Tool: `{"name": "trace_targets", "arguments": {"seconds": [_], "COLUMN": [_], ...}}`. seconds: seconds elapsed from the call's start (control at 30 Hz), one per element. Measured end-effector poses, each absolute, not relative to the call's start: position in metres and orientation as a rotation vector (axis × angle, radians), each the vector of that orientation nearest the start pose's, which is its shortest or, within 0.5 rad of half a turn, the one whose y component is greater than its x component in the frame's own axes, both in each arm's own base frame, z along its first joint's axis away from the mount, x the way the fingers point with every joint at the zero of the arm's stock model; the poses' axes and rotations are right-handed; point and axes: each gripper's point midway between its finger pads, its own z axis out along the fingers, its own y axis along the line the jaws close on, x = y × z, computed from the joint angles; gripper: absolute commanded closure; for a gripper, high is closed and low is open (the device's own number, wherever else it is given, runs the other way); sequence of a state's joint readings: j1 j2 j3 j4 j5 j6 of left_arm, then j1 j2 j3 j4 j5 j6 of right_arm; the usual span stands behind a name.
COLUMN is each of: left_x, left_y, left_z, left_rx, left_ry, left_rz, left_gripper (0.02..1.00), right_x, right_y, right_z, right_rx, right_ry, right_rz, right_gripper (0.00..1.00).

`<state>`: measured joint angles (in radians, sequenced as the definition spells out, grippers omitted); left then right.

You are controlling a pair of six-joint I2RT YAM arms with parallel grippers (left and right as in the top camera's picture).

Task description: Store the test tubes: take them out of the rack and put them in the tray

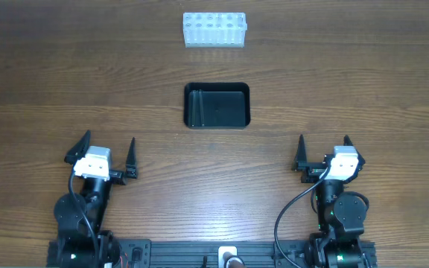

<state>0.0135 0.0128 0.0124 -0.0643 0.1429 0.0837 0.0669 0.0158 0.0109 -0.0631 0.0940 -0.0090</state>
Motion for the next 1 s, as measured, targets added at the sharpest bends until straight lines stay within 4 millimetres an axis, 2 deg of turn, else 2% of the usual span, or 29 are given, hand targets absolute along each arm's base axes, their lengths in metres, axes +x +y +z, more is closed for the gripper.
{"name": "trace_targets", "arguments": {"seconds": [0.83,1.0], "left_x": [0.245,0.245], "left_y": [-0.0212,-0.0212], "left_z": [0.1609,0.1609], "left_rx": [0.167,0.167], "left_ry": [1.627,1.627], "left_rz": [-0.042,-0.042], "left_gripper": [0.018,0.018], "right_x": [0.2464,0.2468], "right_y": [0.0004,0.0004], "right_z": [0.1599,0.167], "right_rx": [0.01,0.012], "right_ry": [1.638,1.609], "right_rz": [-0.032,-0.03], "right_gripper": [0.009,0.009]}}
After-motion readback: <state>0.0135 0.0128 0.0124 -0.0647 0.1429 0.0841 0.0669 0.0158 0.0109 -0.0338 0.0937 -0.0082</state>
